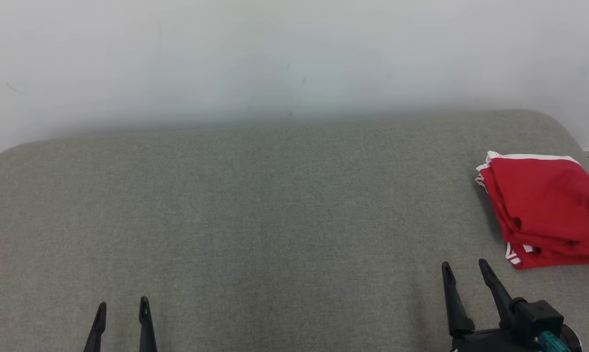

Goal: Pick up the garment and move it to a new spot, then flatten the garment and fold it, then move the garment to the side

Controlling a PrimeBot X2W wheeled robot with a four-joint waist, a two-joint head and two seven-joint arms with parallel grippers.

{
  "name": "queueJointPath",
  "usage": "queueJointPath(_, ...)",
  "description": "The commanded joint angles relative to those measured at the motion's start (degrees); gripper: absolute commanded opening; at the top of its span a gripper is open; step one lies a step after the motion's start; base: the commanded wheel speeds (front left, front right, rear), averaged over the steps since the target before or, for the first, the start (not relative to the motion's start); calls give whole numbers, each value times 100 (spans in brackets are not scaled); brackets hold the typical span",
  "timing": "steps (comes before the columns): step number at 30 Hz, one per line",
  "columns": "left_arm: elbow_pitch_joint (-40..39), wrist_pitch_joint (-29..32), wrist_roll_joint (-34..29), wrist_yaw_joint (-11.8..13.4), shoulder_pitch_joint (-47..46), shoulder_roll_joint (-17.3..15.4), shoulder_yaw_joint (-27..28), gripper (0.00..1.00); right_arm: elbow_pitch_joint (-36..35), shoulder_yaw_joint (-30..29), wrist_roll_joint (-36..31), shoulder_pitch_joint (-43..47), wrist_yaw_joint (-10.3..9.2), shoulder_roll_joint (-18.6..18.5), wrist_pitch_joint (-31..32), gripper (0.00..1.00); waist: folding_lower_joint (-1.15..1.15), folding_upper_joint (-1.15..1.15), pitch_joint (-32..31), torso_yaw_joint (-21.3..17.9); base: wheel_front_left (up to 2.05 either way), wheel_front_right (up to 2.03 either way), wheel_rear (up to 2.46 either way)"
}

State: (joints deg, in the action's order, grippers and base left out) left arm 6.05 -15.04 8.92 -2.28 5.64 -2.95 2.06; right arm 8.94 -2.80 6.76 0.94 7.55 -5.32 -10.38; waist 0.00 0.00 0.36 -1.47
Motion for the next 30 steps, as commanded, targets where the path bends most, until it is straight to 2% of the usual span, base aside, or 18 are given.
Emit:
queueJointPath(1,10,-16,-16,8,61,10,8,100,-13,7,-27,-30,-13,17,-24,100,0,0,4,-1,0,0,0)
queueJointPath(10,59,-16,37,-22,4,11,-4,100,-41,25,-72,-60,-13,73,-31,100,0,0,24,-6,0,0,0)
queueJointPath(11,55,0,33,-24,-2,1,-7,0,-16,19,-31,-11,1,49,-6,0,0,0,24,-5,0,0,0)
queueJointPath(15,262,43,76,-26,12,9,-6,0,195,13,16,72,1,58,46,0,0,0,24,-4,0,0,0)
queueJointPath(30,371,468,1721,-127,-242,8,90,0,253,-73,1714,-97,-1,96,382,0,0,0,19,14,0,0,0)
